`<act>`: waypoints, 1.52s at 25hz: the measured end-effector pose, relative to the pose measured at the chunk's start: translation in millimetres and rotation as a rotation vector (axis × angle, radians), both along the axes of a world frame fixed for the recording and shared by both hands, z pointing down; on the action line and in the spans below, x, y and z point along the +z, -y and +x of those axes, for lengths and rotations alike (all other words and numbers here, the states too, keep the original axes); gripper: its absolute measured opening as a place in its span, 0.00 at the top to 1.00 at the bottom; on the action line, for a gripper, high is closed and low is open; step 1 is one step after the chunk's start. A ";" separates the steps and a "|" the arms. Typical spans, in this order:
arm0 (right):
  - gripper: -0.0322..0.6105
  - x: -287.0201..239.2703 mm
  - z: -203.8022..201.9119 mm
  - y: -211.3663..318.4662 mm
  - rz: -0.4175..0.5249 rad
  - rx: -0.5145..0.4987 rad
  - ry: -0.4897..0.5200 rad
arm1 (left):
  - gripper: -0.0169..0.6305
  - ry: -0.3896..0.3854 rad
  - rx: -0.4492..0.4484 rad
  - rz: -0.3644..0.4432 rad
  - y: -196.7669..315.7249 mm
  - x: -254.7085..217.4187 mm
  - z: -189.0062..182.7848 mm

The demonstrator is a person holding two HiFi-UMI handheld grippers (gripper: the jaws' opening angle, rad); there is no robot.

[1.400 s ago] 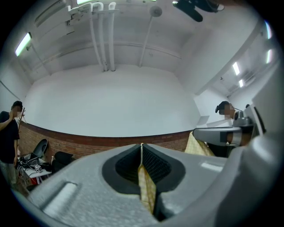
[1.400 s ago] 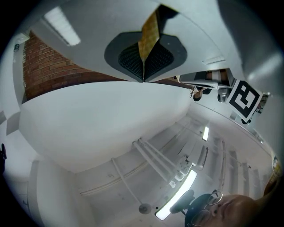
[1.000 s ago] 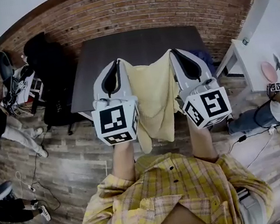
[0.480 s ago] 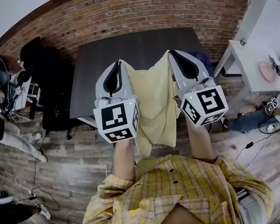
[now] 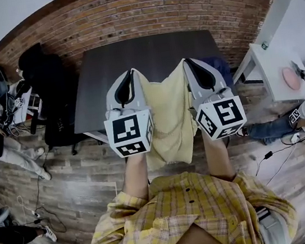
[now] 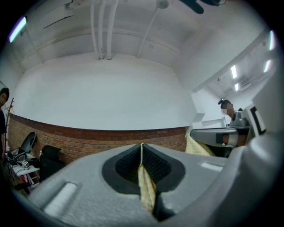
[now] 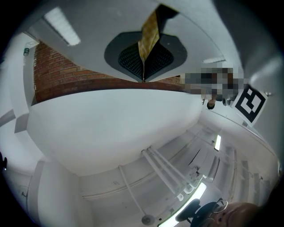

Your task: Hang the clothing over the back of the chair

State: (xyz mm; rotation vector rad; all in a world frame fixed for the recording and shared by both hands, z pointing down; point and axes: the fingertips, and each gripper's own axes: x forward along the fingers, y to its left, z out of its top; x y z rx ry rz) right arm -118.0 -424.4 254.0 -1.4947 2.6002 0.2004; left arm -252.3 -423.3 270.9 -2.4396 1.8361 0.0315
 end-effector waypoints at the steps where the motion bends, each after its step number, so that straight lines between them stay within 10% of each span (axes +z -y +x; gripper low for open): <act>1: 0.93 1.5 -0.4 2.4 -0.003 0.003 0.000 | 0.95 -0.001 0.001 -0.004 2.8 1.4 -0.6; 38: 0.93 82.2 -13.3 44.0 -0.201 0.002 -0.056 | 0.95 0.000 -0.023 -0.143 38.1 66.0 5.9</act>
